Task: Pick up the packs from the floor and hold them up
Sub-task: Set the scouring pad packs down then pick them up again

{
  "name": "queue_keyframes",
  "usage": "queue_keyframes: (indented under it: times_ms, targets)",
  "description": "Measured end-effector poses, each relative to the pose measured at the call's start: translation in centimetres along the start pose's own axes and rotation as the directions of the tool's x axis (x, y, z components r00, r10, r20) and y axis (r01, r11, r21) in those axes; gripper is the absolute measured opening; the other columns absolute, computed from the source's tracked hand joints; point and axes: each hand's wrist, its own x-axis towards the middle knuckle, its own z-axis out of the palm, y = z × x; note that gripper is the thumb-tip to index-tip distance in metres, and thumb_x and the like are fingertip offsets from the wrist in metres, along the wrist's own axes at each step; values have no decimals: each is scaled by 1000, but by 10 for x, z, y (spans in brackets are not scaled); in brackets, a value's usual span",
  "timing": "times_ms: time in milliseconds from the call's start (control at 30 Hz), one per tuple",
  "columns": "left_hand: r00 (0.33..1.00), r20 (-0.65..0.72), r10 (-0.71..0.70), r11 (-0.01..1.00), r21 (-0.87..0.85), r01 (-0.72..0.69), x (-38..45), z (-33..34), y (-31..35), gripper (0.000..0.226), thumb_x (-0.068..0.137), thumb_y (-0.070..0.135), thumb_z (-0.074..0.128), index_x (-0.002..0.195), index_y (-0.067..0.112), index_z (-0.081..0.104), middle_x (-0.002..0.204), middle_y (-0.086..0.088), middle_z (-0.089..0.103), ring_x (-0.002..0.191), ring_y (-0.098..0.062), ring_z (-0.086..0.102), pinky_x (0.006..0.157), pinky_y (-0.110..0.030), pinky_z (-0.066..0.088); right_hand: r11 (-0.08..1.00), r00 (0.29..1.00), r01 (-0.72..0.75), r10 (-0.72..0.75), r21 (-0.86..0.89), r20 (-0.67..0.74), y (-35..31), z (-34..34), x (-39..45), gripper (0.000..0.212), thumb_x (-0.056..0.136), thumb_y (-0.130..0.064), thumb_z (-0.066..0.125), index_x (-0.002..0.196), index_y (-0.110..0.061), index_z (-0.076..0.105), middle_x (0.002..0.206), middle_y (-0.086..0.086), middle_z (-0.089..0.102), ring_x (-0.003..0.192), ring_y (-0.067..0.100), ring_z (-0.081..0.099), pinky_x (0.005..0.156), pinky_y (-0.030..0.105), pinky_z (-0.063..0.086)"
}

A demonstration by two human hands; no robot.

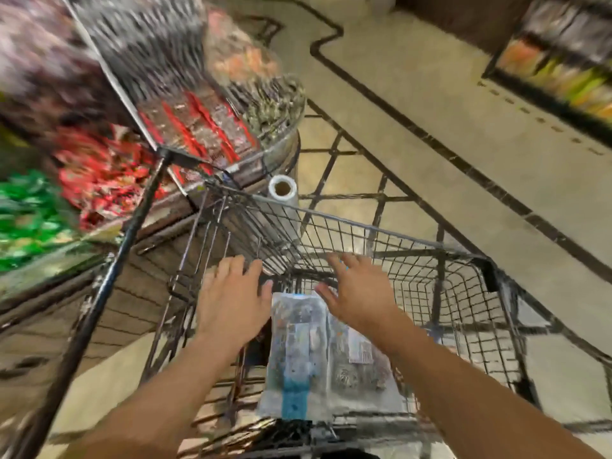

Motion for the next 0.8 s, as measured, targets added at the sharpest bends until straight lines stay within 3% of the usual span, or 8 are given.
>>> queue_keyframes:
  times_ms: [167, 367, 667, 800]
  targets:
    - [980, -133, -148, 988, 14, 151, -15, -87, -13, 52, 102, 50, 41, 142, 21, 56, 137, -4, 62, 131, -27, 53, 107, -45, 39, 974, 965, 218, -224, -61, -133, -48, -82, 13, 63, 101, -59, 48, 152, -25, 40, 150, 5, 52, 135, 33, 48, 105, 45, 45]
    - [881, -328, -341, 935, -18, 355, -68, -162, -60, 48, 96, 50, 51, 133, 23, 63, 123, -3, 68, 120, -27, 59, 102, -44, 43, 887, 869, 436, -459, -152, -186, -121, -161, 27, 69, 102, -60, 45, 160, -27, 28, 157, 7, 43, 143, 34, 42, 111, 49, 43]
    - [676, -466, -570, 764, 1, 645, -202, -216, -159, 53, 77, 47, 47, 104, 12, 75, 95, -14, 72, 93, -38, 69, 82, -49, 52, 645, 578, 713, -763, -276, -291, -277, -216, -13, 67, 97, -55, 53, 155, -26, 35, 141, 7, 55, 129, 34, 52, 100, 46, 48]
    - [590, -499, -635, 678, 6, 735, -271, -234, -199, 58, 74, 48, 46, 107, 11, 76, 90, -14, 73, 89, -37, 69, 79, -48, 54, 515, 444, 793, -854, -325, -271, -353, -215, -55, 67, 99, -56, 51, 156, -27, 33, 148, 5, 50, 137, 32, 45, 105, 46, 42]
